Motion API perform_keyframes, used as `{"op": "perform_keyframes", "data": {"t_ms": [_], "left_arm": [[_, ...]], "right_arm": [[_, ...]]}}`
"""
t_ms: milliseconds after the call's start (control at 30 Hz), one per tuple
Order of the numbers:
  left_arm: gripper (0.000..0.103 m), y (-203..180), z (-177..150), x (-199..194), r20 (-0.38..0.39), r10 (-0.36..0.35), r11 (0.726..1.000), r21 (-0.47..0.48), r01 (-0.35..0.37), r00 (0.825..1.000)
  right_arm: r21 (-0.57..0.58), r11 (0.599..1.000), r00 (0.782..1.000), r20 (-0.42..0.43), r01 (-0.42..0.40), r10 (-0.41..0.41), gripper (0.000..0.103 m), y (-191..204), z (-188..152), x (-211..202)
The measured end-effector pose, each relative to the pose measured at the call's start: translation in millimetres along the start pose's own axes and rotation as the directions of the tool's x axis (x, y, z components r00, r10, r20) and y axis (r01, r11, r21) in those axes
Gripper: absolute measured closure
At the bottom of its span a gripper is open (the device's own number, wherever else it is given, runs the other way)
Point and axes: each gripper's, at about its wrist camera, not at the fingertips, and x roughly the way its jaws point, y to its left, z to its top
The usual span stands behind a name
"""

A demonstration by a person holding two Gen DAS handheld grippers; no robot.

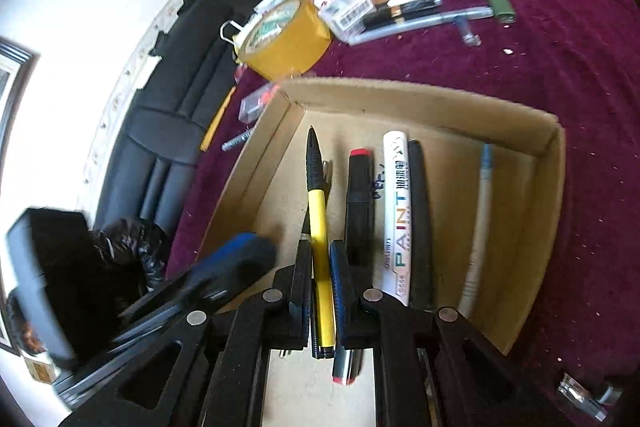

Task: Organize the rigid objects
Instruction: 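Lower both pens into the cardboard tray and open both tools, then grasp a white marker from the pile with the left tool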

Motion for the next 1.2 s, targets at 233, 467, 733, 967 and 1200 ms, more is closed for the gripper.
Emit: {"op": "perform_keyframes", "data": {"t_ms": [233, 467, 733, 967, 1200], "left_arm": [[0.041, 10.0, -10.9, -33.1, 0.084, -0.03, 0.998, -0.044, 0.033, 0.996], [0.038, 2.8, -23.0, -48.5, 0.095, -0.062, 0.996, -0.054, 0.068, 0.994], [0.032, -35.1, -35.5, -76.7, 0.163, -0.159, 0.987, -0.007, 0.162, 0.974], [0.018, -114.7, -60.1, -88.2, 0.213, -0.227, 0.96, 0.216, 0.18, 0.951], [0.018, -177.8, -98.2, -34.5, 0.029, -0.2, 0.926, 0.331, 0.179, 0.979]], "right_arm": [[-0.016, 1.0, 1.0, 0.012, 0.027, -0.026, 0.069, -1.4, 2.0, 6.9], [-0.115, 0.989, 0.989, 0.13, 0.087, -0.072, 0.052, -0.2, -15.2, -37.2], [-0.179, 0.93, 0.864, 0.457, 0.32, -0.209, 0.025, -30.2, -60.9, -159.7], [0.053, 0.828, 0.496, 0.779, 0.558, -0.384, 0.0, -104.8, -124.1, -277.1], [0.419, 0.817, 0.528, 0.623, 0.397, -0.576, 0.0, -247.7, -106.3, -325.3]]}}
